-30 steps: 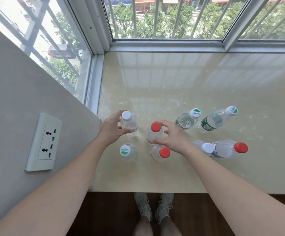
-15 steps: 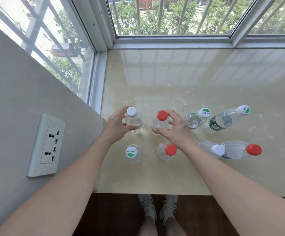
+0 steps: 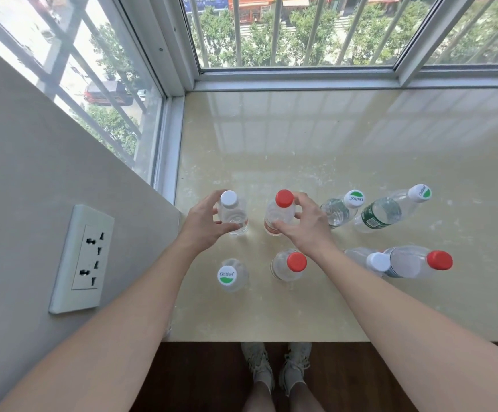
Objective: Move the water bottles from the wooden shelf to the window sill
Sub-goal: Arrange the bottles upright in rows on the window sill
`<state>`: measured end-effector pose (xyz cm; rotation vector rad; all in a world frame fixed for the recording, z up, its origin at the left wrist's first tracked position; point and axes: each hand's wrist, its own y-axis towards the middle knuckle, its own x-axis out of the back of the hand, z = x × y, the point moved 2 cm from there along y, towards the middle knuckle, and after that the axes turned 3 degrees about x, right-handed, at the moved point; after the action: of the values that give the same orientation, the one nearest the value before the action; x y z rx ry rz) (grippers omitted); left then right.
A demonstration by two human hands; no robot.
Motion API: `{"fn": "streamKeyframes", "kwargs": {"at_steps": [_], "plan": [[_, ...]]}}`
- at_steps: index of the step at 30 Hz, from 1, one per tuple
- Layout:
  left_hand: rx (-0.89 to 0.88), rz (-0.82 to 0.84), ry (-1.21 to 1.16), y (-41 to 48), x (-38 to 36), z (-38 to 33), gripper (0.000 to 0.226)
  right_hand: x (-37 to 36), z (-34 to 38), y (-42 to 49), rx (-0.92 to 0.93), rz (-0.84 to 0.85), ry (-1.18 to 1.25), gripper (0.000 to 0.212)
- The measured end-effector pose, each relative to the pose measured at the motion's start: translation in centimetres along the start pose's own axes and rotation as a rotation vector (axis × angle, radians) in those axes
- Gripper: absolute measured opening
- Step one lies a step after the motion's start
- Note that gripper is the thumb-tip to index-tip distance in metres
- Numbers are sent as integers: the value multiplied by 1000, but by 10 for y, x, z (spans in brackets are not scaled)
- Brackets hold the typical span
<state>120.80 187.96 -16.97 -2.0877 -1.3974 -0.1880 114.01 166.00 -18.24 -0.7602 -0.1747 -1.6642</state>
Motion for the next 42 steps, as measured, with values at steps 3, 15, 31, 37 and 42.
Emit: {"fn": "streamKeyframes", "kwargs": {"at_steps": [3, 15, 31, 37, 42], "plan": [[1, 1, 61, -2, 1, -1, 72, 5, 3, -3, 4, -5, -20, 75], [-187, -252, 364, -44, 29, -85, 73, 111, 51, -34, 150, -113, -50, 69], [-212, -115, 759, -40, -148, -166, 71, 253, -111, -20, 79, 1, -179, 80], [-9, -82, 672, -18, -178, -154, 80, 232, -144, 6, 41, 106, -140, 91], [117, -92, 430, -4, -192, -149, 81, 216, -154, 23, 42, 149, -114, 88]]}}
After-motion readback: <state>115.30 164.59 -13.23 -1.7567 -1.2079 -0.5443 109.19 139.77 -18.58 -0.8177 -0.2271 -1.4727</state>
